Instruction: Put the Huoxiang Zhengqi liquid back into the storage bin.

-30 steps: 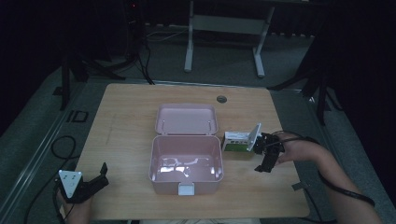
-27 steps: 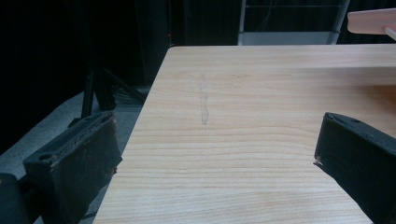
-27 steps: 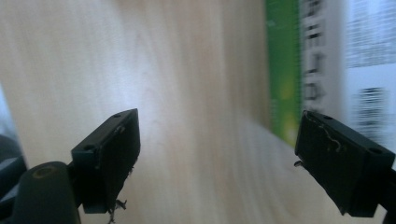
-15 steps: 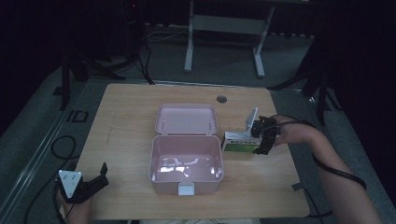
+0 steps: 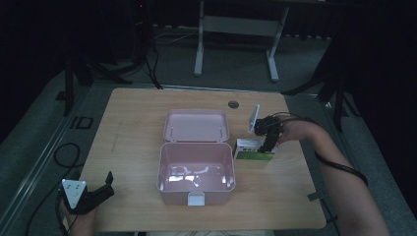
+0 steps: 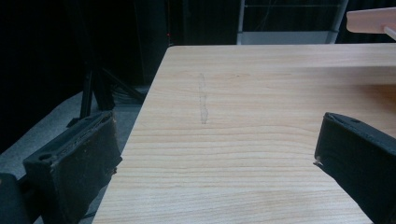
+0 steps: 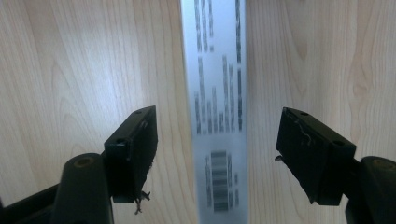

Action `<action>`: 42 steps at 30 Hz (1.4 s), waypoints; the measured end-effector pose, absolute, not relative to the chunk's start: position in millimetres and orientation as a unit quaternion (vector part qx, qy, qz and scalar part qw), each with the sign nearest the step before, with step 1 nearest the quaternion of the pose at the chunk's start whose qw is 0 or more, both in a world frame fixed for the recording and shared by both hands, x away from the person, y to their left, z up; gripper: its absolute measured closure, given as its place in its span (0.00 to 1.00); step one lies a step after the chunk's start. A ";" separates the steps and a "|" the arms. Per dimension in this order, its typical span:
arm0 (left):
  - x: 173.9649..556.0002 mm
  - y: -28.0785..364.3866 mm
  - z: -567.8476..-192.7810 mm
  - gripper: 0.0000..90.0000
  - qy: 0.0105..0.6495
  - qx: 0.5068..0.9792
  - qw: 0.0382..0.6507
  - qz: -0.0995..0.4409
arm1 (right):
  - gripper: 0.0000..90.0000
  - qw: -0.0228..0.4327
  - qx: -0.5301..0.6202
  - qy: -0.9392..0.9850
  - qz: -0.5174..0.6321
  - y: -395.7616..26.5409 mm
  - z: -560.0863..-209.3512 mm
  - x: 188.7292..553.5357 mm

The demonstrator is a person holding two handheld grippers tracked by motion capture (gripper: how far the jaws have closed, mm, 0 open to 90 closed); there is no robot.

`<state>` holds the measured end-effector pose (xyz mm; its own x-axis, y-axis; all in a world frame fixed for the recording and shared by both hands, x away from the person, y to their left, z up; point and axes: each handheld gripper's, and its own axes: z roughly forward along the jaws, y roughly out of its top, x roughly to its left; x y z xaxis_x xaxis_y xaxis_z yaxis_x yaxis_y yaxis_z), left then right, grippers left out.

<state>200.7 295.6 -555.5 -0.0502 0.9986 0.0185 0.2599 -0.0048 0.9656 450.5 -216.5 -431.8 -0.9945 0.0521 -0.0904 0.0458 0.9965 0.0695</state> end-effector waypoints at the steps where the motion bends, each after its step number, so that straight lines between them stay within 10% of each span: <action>1: 200.6 295.6 -555.5 0.00 0.571 0.551 0.414 0.446 | 0.34 0.046 0.021 0.998 0.034 -214.6 -432.5 450.7; 42: 199.5 296.2 -555.2 0.00 0.573 0.547 0.418 0.444 | 0.68 0.007 -0.005 0.999 0.032 -204.6 -470.2 461.9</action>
